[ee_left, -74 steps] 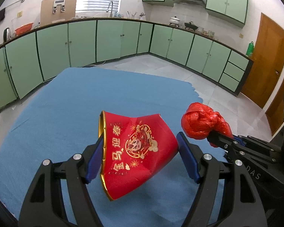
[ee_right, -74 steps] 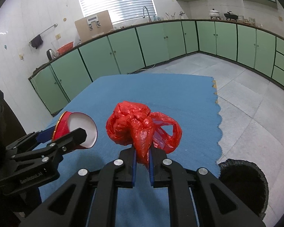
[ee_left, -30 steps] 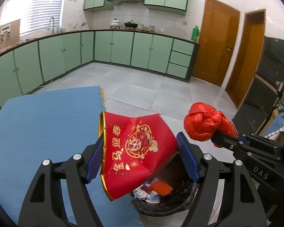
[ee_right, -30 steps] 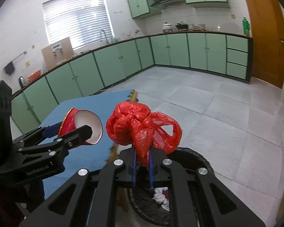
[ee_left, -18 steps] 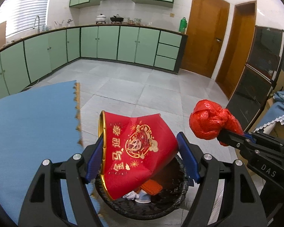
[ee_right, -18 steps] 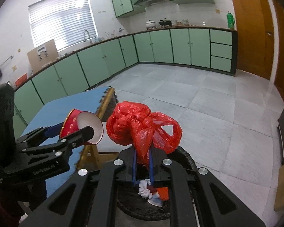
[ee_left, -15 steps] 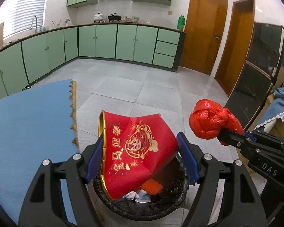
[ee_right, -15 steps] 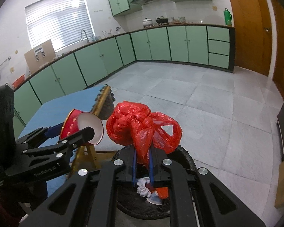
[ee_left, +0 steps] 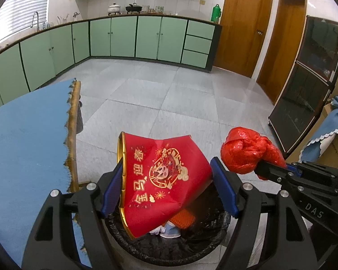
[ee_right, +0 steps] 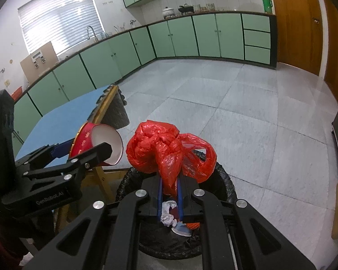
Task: Collect trash
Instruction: 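Open both tools over the bin to drop the cup and bag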
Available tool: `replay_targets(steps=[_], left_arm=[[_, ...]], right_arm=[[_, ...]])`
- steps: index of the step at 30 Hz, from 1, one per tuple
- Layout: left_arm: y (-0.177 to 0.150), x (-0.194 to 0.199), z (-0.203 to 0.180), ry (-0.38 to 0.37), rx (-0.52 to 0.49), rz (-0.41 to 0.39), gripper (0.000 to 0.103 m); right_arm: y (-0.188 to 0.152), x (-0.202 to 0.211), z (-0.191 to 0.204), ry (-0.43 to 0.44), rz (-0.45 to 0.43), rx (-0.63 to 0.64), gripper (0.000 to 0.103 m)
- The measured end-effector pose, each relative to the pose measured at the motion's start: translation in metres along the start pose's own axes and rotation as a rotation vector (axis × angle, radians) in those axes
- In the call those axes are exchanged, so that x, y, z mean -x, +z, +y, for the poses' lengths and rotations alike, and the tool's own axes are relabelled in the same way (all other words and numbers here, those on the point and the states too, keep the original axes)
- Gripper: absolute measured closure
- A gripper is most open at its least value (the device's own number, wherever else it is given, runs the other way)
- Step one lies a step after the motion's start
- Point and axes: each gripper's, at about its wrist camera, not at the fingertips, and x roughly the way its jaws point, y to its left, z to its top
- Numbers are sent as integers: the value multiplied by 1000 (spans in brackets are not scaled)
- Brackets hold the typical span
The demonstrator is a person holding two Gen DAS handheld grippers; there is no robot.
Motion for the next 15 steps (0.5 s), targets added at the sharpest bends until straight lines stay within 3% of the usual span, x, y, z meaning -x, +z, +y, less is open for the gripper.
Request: replay_targets(steps=[9,13,15], left_arm=[[1,-21,8,0,13,46,26],[3,-27,14,5,35,61,25],[4,-29,17,3,48,66,25]], right_arm=[[0,-34,-7,4,61,4,89],[-3,-47,-11,-6,83,7,65],[-4,-50,-13,-11,89,4,61]])
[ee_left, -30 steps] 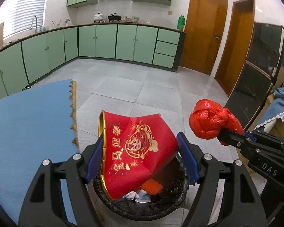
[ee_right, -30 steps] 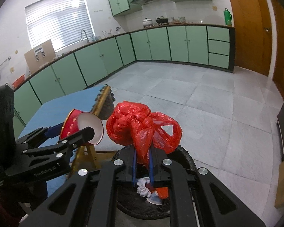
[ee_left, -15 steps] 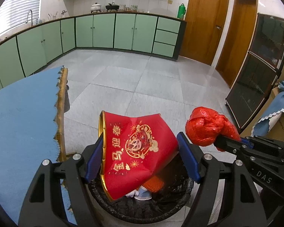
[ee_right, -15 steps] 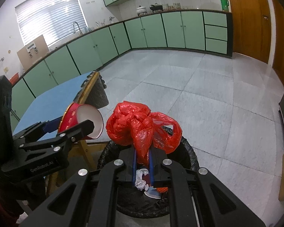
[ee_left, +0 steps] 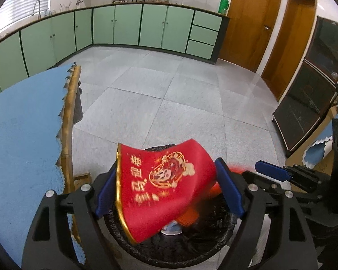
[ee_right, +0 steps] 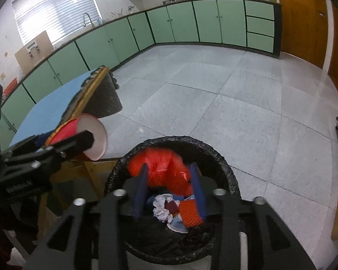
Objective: Collect trash
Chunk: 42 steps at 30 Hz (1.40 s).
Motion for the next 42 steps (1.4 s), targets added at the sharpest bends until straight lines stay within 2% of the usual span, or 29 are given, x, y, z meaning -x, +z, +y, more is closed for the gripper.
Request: replay_targets(steps=[7,14,23,31,42], left_arm=[[5,6,3,-13,30,-9,24],[12,26,4,-4,27,-50,24],[18,70,16,36,26,-118,22],[11,112,23,63,15,-151,18],[-1,163,18,79,3,-192,15]], right_arm=[[1,11,-3,-26,-32,-21,40],[4,31,-3,-54,-78,-36,24],[9,61,9,-65,-126,-34,8],[15,94,23,-9,-144,-53,6],[18,145,60,40,-199,-6,6]])
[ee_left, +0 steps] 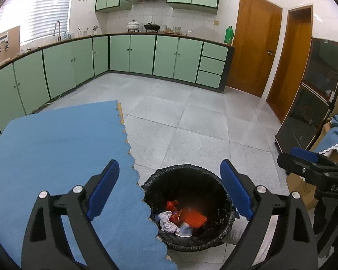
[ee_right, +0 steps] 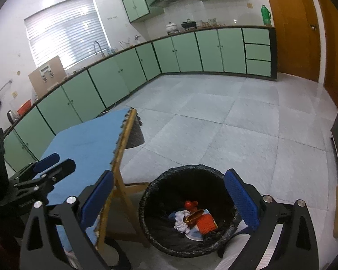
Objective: Collect trash
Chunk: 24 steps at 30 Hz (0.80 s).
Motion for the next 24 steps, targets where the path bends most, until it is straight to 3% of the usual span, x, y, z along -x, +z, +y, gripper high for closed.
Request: replay_targets(steps=[24], left_arm=[[-5,67,3,7,23,-75,13]], right_arm=[[-3,47,51,57,-68,88,6]])
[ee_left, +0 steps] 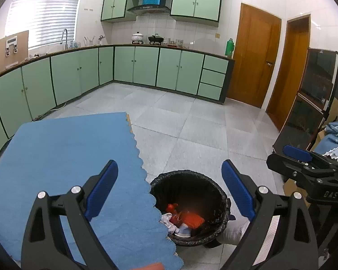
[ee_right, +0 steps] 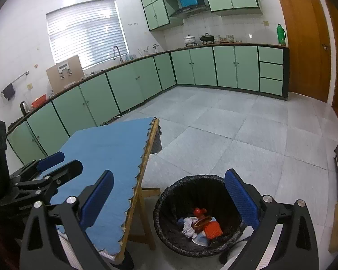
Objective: Collect trash
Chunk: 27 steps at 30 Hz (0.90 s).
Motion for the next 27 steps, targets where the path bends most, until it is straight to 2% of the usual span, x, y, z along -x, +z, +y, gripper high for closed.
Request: replay_targets(steps=[27], left_arm=[[-1,15,5,10,12,-38,13]], right_arm=[[5,5,18,19,-22,33,6]])
